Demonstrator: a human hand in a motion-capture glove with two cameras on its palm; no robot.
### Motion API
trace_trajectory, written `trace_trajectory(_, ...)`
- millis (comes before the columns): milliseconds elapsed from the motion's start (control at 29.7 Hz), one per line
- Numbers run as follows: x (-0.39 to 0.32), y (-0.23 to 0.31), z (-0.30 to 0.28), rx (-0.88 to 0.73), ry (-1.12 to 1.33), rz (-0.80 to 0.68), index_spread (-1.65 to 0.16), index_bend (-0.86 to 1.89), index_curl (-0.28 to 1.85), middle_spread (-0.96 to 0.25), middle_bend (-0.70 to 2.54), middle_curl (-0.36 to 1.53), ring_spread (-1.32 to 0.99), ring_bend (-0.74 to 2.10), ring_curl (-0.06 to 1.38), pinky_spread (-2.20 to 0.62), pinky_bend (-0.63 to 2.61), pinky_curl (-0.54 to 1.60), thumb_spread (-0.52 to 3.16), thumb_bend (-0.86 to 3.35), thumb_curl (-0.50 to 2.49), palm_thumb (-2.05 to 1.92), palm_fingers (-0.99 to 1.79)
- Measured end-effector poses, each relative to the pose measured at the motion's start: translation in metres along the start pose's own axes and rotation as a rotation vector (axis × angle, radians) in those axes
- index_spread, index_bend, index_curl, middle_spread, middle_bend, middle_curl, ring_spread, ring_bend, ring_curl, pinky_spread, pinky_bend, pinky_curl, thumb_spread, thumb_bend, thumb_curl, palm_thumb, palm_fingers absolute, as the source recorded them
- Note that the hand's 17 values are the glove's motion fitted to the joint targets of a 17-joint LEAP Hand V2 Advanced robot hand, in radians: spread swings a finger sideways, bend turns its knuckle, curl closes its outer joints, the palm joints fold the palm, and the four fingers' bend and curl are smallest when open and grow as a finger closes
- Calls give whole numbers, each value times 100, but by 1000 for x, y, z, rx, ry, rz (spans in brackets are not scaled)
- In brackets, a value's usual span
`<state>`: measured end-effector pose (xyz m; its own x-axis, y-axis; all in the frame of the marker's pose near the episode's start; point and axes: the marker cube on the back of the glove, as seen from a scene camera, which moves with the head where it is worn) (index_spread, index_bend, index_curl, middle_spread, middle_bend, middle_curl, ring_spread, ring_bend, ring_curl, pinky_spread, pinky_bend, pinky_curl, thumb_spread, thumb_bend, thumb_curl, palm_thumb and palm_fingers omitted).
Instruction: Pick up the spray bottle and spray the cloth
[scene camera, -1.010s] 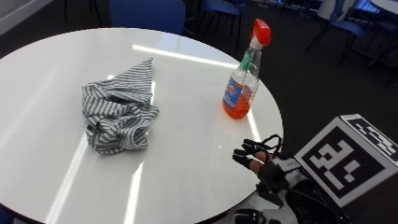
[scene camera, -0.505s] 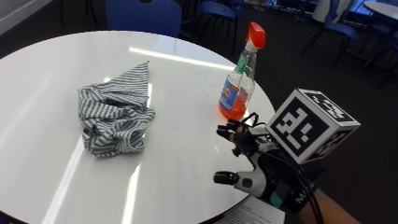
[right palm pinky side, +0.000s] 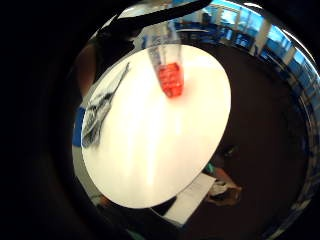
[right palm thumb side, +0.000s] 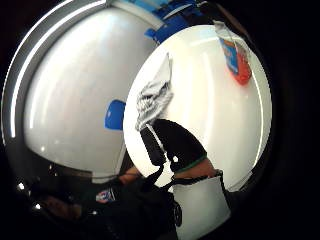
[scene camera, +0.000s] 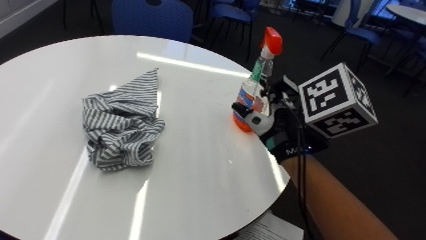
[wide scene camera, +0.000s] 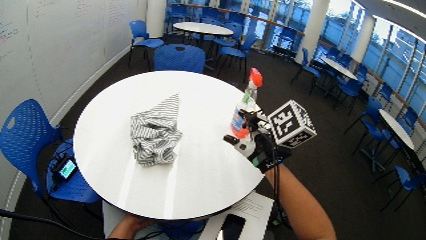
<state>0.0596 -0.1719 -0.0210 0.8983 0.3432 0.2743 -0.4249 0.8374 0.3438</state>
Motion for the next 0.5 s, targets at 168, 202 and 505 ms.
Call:
trace_trajectory(168, 16, -34, 0, 179, -98, 165, -37, 10, 26, 0, 22, 31, 1, 39, 30, 22, 28, 33, 111, 0, 28, 50, 51)
trace_trajectory(202, 18, -41, 1, 198, -128, 190, -37, 10, 25, 0, 22, 31, 1, 39, 30, 22, 28, 33, 111, 0, 29, 51, 51)
trace_trajectory(505, 35, -83, 18, 226, -406, 353, -34, 11, 24, -3, 28, 35, -1, 40, 31, 21, 26, 33, 108, 1, 32, 65, 53)
